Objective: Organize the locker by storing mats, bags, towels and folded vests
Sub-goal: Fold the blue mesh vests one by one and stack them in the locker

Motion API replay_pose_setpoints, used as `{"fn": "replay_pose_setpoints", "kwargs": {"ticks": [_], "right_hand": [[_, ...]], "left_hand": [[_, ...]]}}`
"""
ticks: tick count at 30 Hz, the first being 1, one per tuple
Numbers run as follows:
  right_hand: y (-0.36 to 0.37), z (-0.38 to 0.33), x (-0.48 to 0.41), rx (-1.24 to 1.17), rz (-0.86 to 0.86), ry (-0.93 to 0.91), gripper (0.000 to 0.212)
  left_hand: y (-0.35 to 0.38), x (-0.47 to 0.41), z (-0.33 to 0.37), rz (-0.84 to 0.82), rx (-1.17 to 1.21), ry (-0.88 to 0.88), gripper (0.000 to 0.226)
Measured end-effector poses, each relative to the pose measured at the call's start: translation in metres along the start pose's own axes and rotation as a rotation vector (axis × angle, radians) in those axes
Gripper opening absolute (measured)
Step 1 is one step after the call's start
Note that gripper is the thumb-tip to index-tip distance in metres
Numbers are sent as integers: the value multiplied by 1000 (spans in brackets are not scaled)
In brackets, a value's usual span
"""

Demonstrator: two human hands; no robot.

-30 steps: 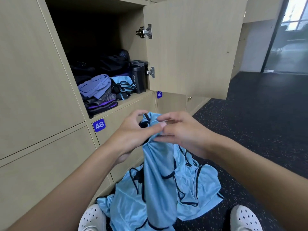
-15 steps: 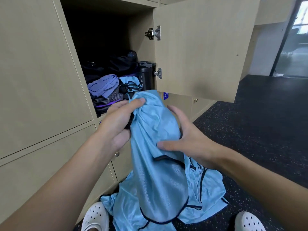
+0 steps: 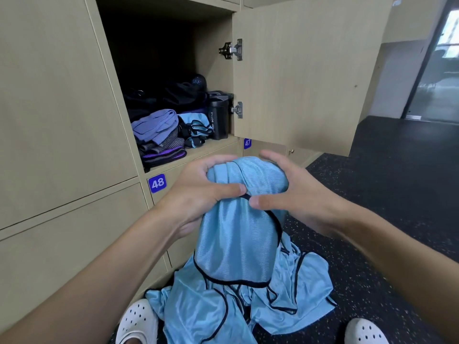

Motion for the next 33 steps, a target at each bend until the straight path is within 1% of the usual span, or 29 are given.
{"fn": "replay_pose_setpoints", "kwargs": {"ticks": [2, 7, 9, 11, 12, 13, 15, 16, 17, 18, 19, 22, 24, 26, 28, 30, 33], "right_hand": [[3, -1, 1, 127, -15, -14, 87], [3, 1, 0, 126, 38, -43, 51], [1, 0, 0, 171, 100, -47, 38], [-1, 1, -1, 111, 111, -23, 28], [-2, 2, 0, 69, 105, -11, 28], [-3, 2, 1, 36, 109, -10, 30], [-9, 0, 1, -31, 138, -24, 38], [-11, -1, 1, -77, 152, -27, 43], [-13, -1, 1, -133, 163, -24, 47], [-13, -1, 1, -190, 170, -21, 51], [-14, 0, 1, -238, 183, -13, 55], [-14, -1, 4, -309, 230, -4, 70], [-13, -6, 7, -271, 212, -47, 78], [-10, -13, 11, -135, 142, -106, 88], [-4, -17, 14, 59, 56, -128, 95], [2, -16, 15, 144, -19, -101, 97], [5, -14, 12, 235, -65, -24, 103]], "left_hand": [[0, 0, 3, 21, -3, 11, 43], [1, 2, 9, 49, 61, 35, 34], [3, 2, 9, 44, 66, 38, 36], [3, 2, 9, 57, 35, 62, 42], [2, 1, 10, 62, -34, 112, 48], [1, 1, 13, 63, -164, 177, 59], [1, 0, 14, -4, -408, 239, 92], [3, 0, 9, -74, -411, 220, 106], [6, 2, 5, -146, -331, 182, 114], [9, 4, 0, -209, -260, 153, 119], [11, 4, -3, -231, -204, 147, 122], [12, 4, -3, -195, -124, 171, 124], [11, 3, 1, -146, -62, 179, 121], [7, 3, 4, -69, -9, 180, 118], [3, 3, 6, -5, 61, 177, 112], [-1, 3, 6, 40, 83, 164, 108], [-4, 3, 8, 63, 85, 156, 103]]}}
Point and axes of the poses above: each hand's wrist, its own x-axis away from the middle knuckle, its own y-axis out of the palm, z = x × y, the point moved 6 cm from there along -x, towards the middle knuckle, and after that the axes turned 5 degrees about y, right-handed, at the moved point
